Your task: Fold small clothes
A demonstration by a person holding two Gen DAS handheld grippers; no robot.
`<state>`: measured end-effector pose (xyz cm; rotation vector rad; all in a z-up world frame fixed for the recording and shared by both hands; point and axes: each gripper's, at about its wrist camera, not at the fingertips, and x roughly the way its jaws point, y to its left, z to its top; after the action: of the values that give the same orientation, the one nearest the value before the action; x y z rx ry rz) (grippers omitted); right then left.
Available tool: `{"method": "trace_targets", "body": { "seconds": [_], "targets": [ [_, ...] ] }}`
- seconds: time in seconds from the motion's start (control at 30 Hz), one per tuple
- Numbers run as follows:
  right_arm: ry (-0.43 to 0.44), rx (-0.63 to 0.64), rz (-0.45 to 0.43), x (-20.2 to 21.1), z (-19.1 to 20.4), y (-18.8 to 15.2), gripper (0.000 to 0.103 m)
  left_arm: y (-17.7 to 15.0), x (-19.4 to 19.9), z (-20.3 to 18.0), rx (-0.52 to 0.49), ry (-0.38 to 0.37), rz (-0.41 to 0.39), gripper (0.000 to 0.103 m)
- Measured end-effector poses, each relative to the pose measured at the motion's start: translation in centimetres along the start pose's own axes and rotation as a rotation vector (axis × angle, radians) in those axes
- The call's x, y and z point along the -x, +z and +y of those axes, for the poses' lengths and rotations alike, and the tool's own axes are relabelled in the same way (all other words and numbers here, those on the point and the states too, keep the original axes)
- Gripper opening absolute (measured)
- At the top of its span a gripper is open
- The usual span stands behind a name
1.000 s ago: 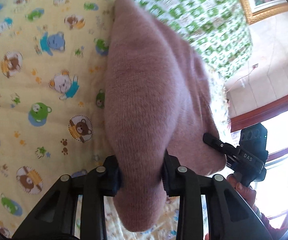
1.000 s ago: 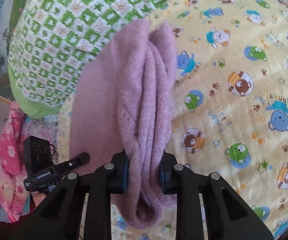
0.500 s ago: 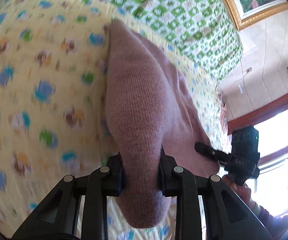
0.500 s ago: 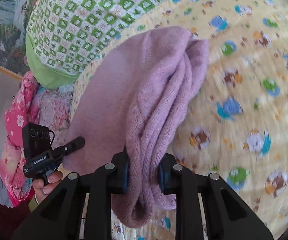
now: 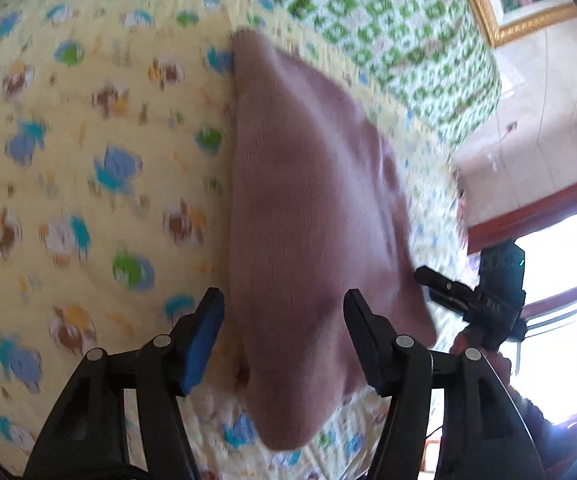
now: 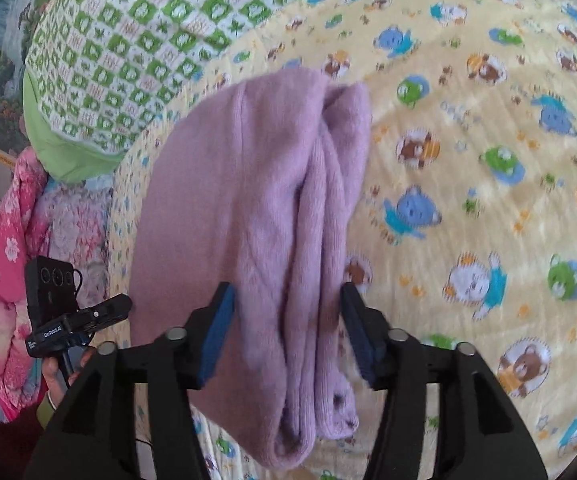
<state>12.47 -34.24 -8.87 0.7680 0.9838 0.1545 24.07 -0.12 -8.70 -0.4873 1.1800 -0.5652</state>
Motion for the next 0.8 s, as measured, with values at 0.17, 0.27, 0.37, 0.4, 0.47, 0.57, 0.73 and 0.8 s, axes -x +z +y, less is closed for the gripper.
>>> {"method": "trace_targets", "body": {
  "seconds": [0.17, 0.27, 0.37, 0.4, 0.47, 0.57, 0.73, 0.8],
  "targets": [
    [-0.015, -0.019, -0.041, -0.3, -0.1, 3.1, 0.07, 3.5, -1.2, 0.5, 0.046, 0.024, 0.01, 0.069],
    [-0.02, -0.018, -0.06, -1.0, -0.2, 4.7, 0.071, 5.5, -2.6, 0.1, 0.054, 0.023, 0.03, 0.072],
    [-0.02, -0.041, -0.073, -1.8, -0.9, 6.1, 0.072, 6.9, -3.9, 0.0, 0.054, 0.047, 0.051, 0.073],
    [-0.012, -0.056, -0.069, -2.2, -1.2, 6.6, 0.072, 7.2, -4.4, -0.2, 0.056, 0.05, 0.055, 0.074],
    [-0.003, -0.076, -0.058, -3.0, -1.7, 7.0, 0.072, 8.1, -5.6, -0.1, 0.063, 0.059, 0.061, 0.075],
    [0.002, -0.088, -0.025, -4.7, -2.2, 7.7, 0.072, 8.9, -7.2, 0.5, 0.088, 0.056, 0.074, 0.075],
    [0.032, -0.072, -0.025, -5.9, -2.3, 8.2, 0.067, 9.3, -9.1, 2.0, 0.152, 0.005, 0.045, 0.054],
    [0.037, -0.056, -0.013, -6.2, -2.1, 8.2, 0.033, 8.9, -8.7, 2.1, 0.142, 0.005, 0.02, 0.043]
  ]
}}
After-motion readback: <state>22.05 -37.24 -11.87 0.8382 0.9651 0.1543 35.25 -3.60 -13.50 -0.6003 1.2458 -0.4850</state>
